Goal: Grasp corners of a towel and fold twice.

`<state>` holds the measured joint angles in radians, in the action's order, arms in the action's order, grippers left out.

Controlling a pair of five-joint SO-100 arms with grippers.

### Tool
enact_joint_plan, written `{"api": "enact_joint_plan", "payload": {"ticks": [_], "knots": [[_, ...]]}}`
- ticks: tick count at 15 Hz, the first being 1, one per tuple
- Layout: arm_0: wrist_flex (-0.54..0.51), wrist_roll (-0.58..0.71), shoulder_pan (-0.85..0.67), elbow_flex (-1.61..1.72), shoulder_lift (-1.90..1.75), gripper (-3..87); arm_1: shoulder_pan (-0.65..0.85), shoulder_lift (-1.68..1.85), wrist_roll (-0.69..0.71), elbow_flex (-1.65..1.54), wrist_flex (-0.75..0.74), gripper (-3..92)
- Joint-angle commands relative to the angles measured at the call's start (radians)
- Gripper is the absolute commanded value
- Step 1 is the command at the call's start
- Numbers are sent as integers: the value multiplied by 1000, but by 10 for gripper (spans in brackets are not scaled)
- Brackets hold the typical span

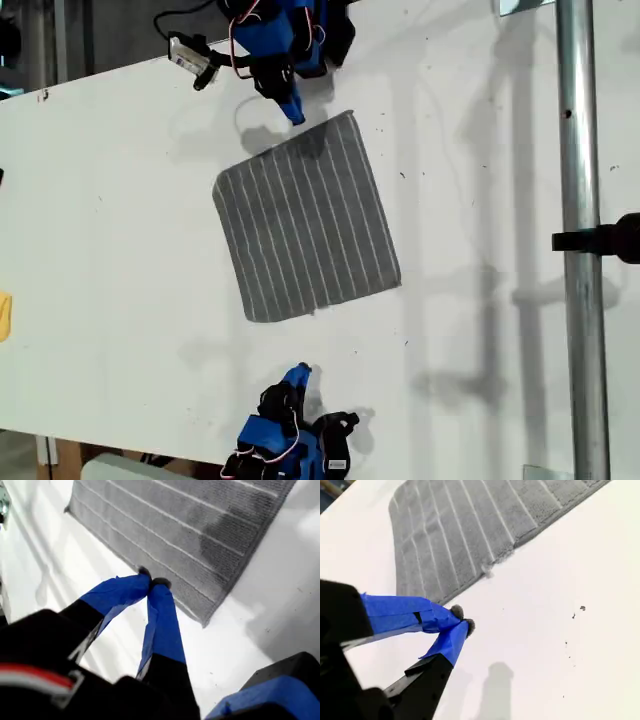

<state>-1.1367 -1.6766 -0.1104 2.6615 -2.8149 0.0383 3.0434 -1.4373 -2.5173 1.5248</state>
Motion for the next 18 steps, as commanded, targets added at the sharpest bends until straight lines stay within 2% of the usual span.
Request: {"api": "enact_joint_plan", "payload": {"ticks": [1, 4, 7, 10, 11, 12, 13, 15, 18], "knots": [[14, 44, 49, -368, 367, -30, -80, -238, -12, 291, 83, -3], [-80, 83, 114, -736, 673, -30, -153, -492, -12, 669, 344, -3], [-166, 107, 169, -1014, 884, -30, -215, -653, -9, 914, 506, -3], [-213, 120, 210, -1172, 1000, -30, -264, -738, 48, 963, 514, -3], [-215, 133, 221, -1190, 1020, -29, -279, -739, 49, 954, 514, 32], [-225, 132, 230, -1200, 1031, -29, -287, -738, 44, 925, 514, 136], [-227, 132, 236, -1200, 1039, -28, -287, -735, 32, 861, 514, 195], [-232, 126, 247, -1198, 1052, -26, -311, -736, -34, 709, 497, 250], [-232, 118, 256, -1200, 1071, -27, -380, -577, -150, 360, 279, 274]]}}
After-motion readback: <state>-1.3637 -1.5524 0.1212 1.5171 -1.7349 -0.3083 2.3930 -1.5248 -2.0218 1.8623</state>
